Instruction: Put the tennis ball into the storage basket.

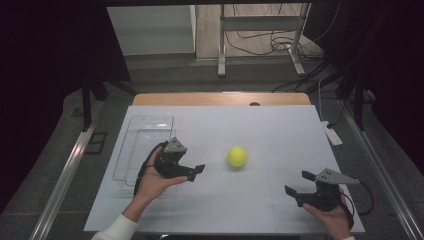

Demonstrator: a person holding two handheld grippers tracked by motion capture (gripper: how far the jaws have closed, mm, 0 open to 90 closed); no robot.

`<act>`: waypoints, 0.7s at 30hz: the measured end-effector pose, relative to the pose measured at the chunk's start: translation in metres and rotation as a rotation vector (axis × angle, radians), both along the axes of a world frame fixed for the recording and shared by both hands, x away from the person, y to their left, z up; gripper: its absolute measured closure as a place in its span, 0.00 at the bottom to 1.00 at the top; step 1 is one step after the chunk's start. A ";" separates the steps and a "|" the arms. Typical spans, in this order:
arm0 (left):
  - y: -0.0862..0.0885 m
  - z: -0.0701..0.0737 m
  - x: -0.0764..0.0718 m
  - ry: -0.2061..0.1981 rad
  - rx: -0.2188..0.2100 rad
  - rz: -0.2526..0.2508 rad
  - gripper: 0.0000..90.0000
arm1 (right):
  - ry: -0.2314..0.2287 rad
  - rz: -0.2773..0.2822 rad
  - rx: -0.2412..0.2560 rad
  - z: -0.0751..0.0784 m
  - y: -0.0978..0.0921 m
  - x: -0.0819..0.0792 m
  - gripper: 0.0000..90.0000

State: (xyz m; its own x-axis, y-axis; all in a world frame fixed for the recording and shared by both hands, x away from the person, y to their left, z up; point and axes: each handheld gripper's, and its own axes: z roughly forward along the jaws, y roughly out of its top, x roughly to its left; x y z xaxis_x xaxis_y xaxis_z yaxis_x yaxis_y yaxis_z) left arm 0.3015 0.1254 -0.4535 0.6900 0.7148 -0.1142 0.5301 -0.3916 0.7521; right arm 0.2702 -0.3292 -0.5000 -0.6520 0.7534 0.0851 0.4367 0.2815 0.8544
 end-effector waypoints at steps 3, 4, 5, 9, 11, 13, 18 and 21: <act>-0.001 0.000 0.002 0.003 0.002 -0.003 0.13 | -0.001 0.001 -0.002 0.000 0.000 0.000 0.12; -0.002 0.000 0.003 0.003 0.002 -0.004 0.13 | 0.001 0.001 -0.001 0.000 0.000 0.000 0.12; -0.002 0.000 0.003 0.002 0.004 -0.004 0.13 | 0.000 0.000 -0.001 0.000 0.000 0.000 0.12; -0.004 0.000 0.005 0.003 0.003 -0.005 0.13 | 0.001 -0.001 -0.001 0.000 0.000 0.000 0.12; -0.005 0.000 0.006 0.005 0.004 -0.007 0.13 | 0.001 -0.001 -0.001 0.000 0.000 0.000 0.12; -0.006 0.000 0.007 0.008 0.001 -0.009 0.13 | 0.002 -0.003 -0.003 0.000 0.000 0.000 0.12; -0.009 0.000 0.009 0.008 0.000 -0.012 0.13 | 0.004 -0.002 -0.004 -0.001 0.000 0.001 0.12; -0.013 0.001 0.011 0.010 0.001 -0.020 0.13 | 0.004 -0.002 -0.002 -0.001 0.000 0.000 0.12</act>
State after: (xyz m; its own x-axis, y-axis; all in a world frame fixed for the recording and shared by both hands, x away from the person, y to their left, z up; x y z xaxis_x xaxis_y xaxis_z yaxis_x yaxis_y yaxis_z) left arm 0.3125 0.1125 -0.4529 0.7032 0.7007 -0.1204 0.5293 -0.4028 0.7468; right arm 0.2707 -0.3294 -0.5005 -0.6501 0.7550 0.0859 0.4406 0.2824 0.8521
